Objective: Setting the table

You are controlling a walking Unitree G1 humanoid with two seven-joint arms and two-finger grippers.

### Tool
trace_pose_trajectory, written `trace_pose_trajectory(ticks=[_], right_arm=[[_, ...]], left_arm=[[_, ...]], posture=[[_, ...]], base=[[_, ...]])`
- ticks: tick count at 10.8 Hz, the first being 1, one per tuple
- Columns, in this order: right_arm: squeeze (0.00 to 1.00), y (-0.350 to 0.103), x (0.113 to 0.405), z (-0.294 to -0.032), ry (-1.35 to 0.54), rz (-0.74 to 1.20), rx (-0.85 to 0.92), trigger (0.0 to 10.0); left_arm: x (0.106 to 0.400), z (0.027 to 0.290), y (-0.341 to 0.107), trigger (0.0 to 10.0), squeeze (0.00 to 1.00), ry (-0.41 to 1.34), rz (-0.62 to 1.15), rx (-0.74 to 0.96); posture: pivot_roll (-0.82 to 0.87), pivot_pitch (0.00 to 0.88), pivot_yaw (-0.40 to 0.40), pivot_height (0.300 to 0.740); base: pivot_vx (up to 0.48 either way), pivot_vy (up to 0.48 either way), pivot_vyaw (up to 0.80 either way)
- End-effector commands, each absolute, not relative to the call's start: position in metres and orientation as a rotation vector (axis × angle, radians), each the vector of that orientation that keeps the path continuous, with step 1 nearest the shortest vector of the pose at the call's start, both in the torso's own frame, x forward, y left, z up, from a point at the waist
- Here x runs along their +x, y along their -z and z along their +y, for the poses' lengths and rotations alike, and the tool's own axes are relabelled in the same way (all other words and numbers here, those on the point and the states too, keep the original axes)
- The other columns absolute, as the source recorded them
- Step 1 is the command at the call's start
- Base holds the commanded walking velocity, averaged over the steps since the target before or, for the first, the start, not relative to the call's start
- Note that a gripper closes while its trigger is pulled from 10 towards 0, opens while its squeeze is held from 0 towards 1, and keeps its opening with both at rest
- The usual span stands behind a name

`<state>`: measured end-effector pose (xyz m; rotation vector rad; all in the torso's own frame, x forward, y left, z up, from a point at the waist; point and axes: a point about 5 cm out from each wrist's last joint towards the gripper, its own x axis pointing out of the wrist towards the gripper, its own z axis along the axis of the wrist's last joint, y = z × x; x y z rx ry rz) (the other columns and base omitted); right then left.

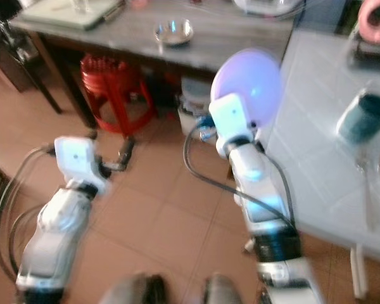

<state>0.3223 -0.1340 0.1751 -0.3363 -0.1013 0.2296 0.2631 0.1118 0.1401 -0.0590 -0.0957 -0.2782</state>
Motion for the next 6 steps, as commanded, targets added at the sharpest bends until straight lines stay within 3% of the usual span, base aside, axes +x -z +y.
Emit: trace_pose_trajectory(ticks=[1,3,6], right_arm=[[0.00,-0.179,0.320,-0.128,-0.221,-0.137,-0.317,10.0],[0.00,-0.165,0.315,-0.144,-0.131,-0.109,-0.273,10.0],[0.00,-0.171,0.316,-0.145,-0.116,-0.160,-0.244,10.0]], left_arm=[[0.263,0.118,-0.137,10.0,0.00,0.261,-0.089,-0.029],[0.262,0.125,-0.128,10.0,0.00,0.219,-0.072,-0.032],[0.272,0.128,-0.133,10.0,0.00,0.173,-0.108,-0.022]], posture=[[0.00,0.105,0.052,0.740],[0.00,0.097,0.054,0.740],[-0.02,0.062,0.064,0.740]], base=[[0.000,0.416,0.00],[0.251,0.411,-0.27],[0.344,0.330,-0.75]])
